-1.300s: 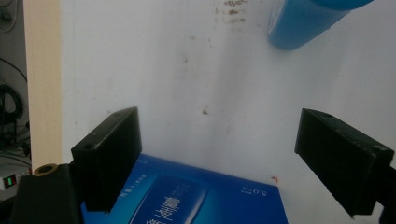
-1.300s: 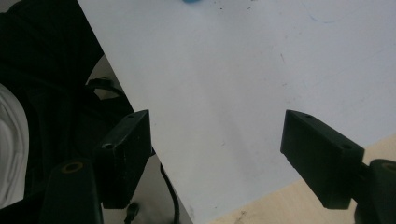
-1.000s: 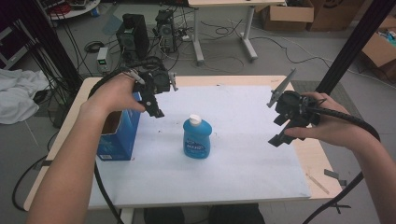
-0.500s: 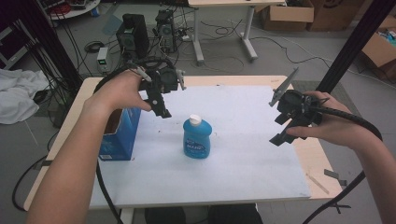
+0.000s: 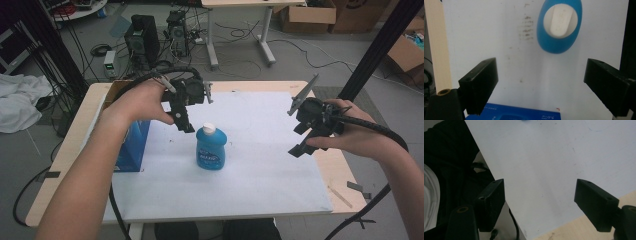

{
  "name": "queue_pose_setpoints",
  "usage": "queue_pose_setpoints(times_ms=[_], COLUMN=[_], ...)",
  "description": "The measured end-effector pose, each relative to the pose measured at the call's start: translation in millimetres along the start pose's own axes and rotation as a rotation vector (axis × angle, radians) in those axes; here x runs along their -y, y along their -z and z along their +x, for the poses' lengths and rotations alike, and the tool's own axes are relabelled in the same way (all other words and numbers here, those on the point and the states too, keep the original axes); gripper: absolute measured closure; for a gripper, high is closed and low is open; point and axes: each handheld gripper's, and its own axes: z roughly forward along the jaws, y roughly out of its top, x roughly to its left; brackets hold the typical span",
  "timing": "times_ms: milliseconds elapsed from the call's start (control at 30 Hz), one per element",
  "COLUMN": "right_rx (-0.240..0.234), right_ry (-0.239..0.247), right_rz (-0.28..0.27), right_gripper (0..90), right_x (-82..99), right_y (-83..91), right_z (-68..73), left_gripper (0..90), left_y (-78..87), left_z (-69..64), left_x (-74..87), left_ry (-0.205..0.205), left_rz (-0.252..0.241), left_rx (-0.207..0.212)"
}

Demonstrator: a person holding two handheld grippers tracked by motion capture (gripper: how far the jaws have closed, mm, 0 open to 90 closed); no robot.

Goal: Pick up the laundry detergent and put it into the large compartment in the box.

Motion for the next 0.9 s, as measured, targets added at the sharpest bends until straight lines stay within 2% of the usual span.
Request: queue_pose_setpoints(times_ms=[100,433,900], right_rx=[-0.002,0.001,-0.001], right_ry=[0.009,0.006,0.011], right_rz=[0.003,-0.004,-0.009], right_gripper=[24.5,24.4,24.5], right_x=[0.3,3.8,9.2], right_y=[-1.6,-0.3,0.3], right_z=[0.8,3.0,4.6], left_gripper=[12.4,12.2,12.9], left_y=[-3.0,-12.7,-35.4], left_z=[-3.4,-9.2,-13.8], left_x=[-6.2,-20.0,-34.6], left_ry=[-0.015,-0.025,-0.015], left_rz=[-0.002,-0.006,0.011], left_rx=[0.004,0.028,0.05])
